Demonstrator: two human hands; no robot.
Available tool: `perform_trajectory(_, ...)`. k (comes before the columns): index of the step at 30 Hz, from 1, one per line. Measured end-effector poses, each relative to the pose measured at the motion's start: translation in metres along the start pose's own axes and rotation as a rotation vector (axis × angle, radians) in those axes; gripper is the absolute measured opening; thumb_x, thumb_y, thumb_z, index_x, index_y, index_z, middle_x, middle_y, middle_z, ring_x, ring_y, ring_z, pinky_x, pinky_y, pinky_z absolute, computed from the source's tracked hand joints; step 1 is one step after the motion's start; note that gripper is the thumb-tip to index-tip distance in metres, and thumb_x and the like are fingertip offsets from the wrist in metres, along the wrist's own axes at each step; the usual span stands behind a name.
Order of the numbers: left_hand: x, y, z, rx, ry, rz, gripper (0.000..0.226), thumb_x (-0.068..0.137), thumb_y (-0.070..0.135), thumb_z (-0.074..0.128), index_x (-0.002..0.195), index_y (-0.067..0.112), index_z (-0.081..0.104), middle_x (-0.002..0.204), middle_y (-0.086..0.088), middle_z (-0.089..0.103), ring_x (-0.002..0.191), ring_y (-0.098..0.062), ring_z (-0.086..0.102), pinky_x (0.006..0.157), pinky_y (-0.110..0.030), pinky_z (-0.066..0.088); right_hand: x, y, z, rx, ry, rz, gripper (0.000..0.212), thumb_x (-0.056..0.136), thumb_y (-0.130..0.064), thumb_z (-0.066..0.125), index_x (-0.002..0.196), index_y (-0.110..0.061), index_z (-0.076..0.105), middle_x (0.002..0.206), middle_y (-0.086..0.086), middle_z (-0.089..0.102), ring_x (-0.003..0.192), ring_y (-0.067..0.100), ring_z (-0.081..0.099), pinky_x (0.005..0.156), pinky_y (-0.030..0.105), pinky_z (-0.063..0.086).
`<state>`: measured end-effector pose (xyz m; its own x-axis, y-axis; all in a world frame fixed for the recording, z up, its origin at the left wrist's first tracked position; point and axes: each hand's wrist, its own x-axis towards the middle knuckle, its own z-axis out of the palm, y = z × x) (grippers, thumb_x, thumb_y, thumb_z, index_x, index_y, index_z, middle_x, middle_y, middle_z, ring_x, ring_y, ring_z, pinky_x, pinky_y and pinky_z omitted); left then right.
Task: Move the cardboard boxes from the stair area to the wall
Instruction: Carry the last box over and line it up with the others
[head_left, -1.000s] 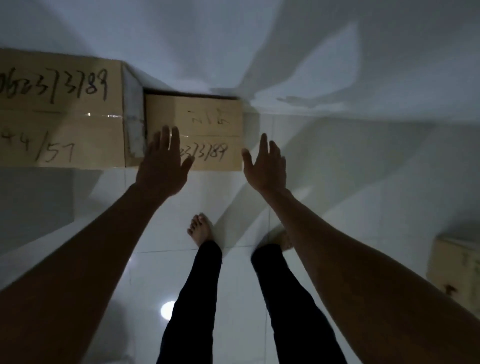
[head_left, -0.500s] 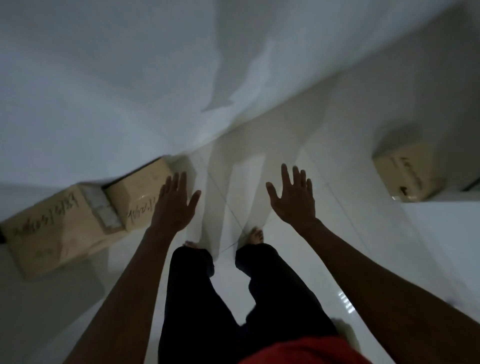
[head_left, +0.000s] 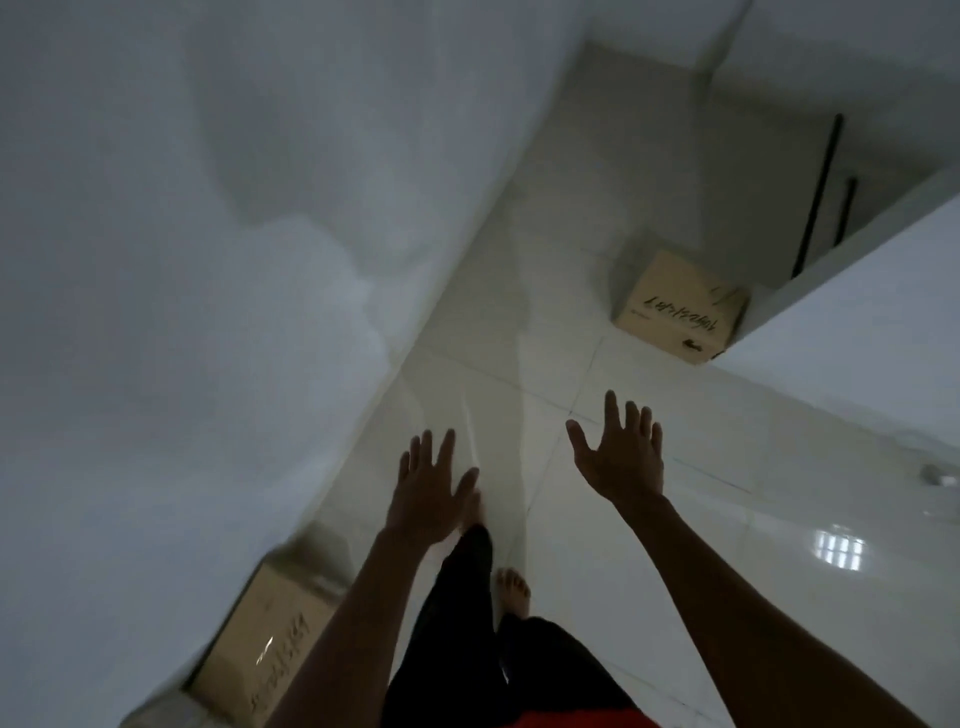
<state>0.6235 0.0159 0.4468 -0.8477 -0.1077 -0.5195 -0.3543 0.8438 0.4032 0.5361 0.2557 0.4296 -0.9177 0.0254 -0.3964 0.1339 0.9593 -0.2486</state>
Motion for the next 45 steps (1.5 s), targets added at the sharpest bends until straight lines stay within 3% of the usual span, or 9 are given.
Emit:
perform_trajectory(8,0.158,0.115,-0.033,0.115,-0.052,0.215,0.072,0.097,0.056,0.03,0.155,0.019,0.011,0.163,-0.015,0.009,0.151,-0.033,0.001,0.123,-0.042,0.004,0.102,0.067,-0.051,0.105,-0.012,0.229,0.097,0.086,-0.073,0.041,0.158,-0.017,0.01,0.162,0.02,0.02,0.151,0.039,0.011,0.123,0.05,0.012)
perform_trajectory(11,0.217,0.151,-0.038,0.174,-0.095,0.262,0.072,0.096,0.057,0.026,0.155,0.019,0.008,0.163,-0.015,0.008,0.151,-0.032,0.0,0.123,-0.041,0.004,0.151,0.088,-0.071,0.186,0.013,0.322,0.096,0.084,-0.073,0.043,0.157,-0.016,0.016,0.159,0.018,0.028,0.149,0.037,0.02,0.12,0.051,0.021)
perform_trajectory(16,0.303,0.217,-0.035,0.191,-0.138,0.244,0.072,0.097,0.056,0.027,0.155,0.017,0.01,0.163,-0.015,0.011,0.151,-0.033,0.003,0.123,-0.042,0.006,0.237,0.128,-0.103,0.357,-0.006,0.437,0.092,0.084,-0.069,0.05,0.154,-0.015,0.023,0.154,0.017,0.037,0.139,0.037,0.04,0.107,0.051,0.041)
perform_trajectory(21,0.403,0.274,0.002,0.13,-0.148,0.155,0.07,0.098,0.054,0.027,0.154,0.016,0.013,0.162,-0.015,0.017,0.151,-0.033,0.008,0.123,-0.042,0.01,0.352,0.188,-0.109,0.471,-0.054,0.477,0.085,0.09,-0.06,0.053,0.154,-0.012,0.024,0.151,0.018,0.039,0.136,0.038,0.043,0.102,0.049,0.043)
perform_trajectory(32,0.661,0.342,0.186,-0.062,-0.218,0.034,0.058,0.098,0.046,0.04,0.148,0.016,0.033,0.145,-0.012,0.044,0.133,-0.026,0.045,0.106,-0.036,0.04,0.612,0.352,0.013,0.552,-0.111,0.549,0.084,0.085,-0.062,0.058,0.149,-0.012,0.036,0.14,0.018,0.055,0.125,0.038,0.055,0.096,0.047,0.05)
perform_trajectory(36,0.763,0.352,0.253,-0.095,-0.205,0.019,0.063,0.097,0.044,0.044,0.148,0.011,0.03,0.144,-0.019,0.045,0.132,-0.033,0.046,0.104,-0.04,0.041,0.687,0.398,0.079,0.575,-0.074,0.598,0.069,0.093,-0.048,0.058,0.146,-0.007,0.038,0.126,0.018,0.065,0.1,0.029,0.068,0.078,0.027,0.051)
perform_trajectory(38,0.802,0.359,0.284,-0.153,-0.199,-0.009,0.066,0.096,0.045,0.047,0.148,0.009,0.029,0.145,-0.02,0.044,0.133,-0.034,0.045,0.104,-0.041,0.041,0.714,0.417,0.107,0.561,-0.043,0.662,0.062,0.097,-0.044,0.053,0.142,-0.003,0.043,0.126,0.02,0.064,0.1,0.031,0.067,0.078,0.024,0.047)
perform_trajectory(41,0.846,0.364,0.326,-0.221,-0.208,-0.06,0.072,0.094,0.047,0.049,0.149,0.008,0.025,0.145,-0.021,0.044,0.13,-0.036,0.047,0.099,-0.042,0.044,0.737,0.444,0.149,0.507,0.007,0.731,0.081,0.088,-0.072,0.039,0.132,-0.003,0.048,0.123,0.022,0.062,0.108,0.037,0.062,0.09,0.034,0.049)
perform_trajectory(45,0.88,0.359,0.361,-0.306,-0.233,-0.142,0.076,0.091,0.051,0.052,0.148,0.011,0.024,0.139,-0.018,0.05,0.122,-0.037,0.055,0.087,-0.038,0.049,0.753,0.453,0.175,0.448,0.035,0.81,0.076,0.085,-0.059,0.059,0.136,-0.005,0.042,0.129,0.021,0.054,0.116,0.039,0.055,0.094,0.043,0.049)
